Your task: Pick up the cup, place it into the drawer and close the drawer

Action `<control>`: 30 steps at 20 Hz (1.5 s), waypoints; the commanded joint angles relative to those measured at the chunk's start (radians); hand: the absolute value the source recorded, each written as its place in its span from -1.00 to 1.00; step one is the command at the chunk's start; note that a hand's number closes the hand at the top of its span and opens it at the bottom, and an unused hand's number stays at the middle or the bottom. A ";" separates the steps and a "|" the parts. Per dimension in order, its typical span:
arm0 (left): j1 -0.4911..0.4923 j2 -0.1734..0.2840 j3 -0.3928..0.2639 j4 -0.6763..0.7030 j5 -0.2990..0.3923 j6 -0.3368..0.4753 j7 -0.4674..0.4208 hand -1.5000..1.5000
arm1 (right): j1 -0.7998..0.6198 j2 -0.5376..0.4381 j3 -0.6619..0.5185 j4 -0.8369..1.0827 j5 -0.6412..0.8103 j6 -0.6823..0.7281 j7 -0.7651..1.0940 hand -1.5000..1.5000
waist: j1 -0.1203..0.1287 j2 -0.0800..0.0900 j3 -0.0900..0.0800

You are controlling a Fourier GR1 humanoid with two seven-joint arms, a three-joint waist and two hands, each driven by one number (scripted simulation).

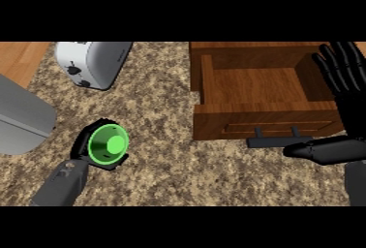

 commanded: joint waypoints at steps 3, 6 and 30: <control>0.013 -0.044 0.136 -0.014 0.123 0.073 -0.159 1.00 | 0.011 0.037 0.026 0.021 0.033 -0.024 -0.023 -1.00 | 0.018 -0.002 0.001; -0.006 -0.073 0.213 -0.041 0.190 0.165 -0.140 1.00 | 0.019 0.015 0.011 -0.034 0.018 -0.021 0.011 -1.00 | 0.014 -0.009 0.003; -0.484 -0.221 -0.150 -0.565 0.212 0.492 0.656 1.00 | 0.032 0.034 0.019 -0.012 0.059 -0.037 -0.008 -1.00 | 0.018 -0.019 0.006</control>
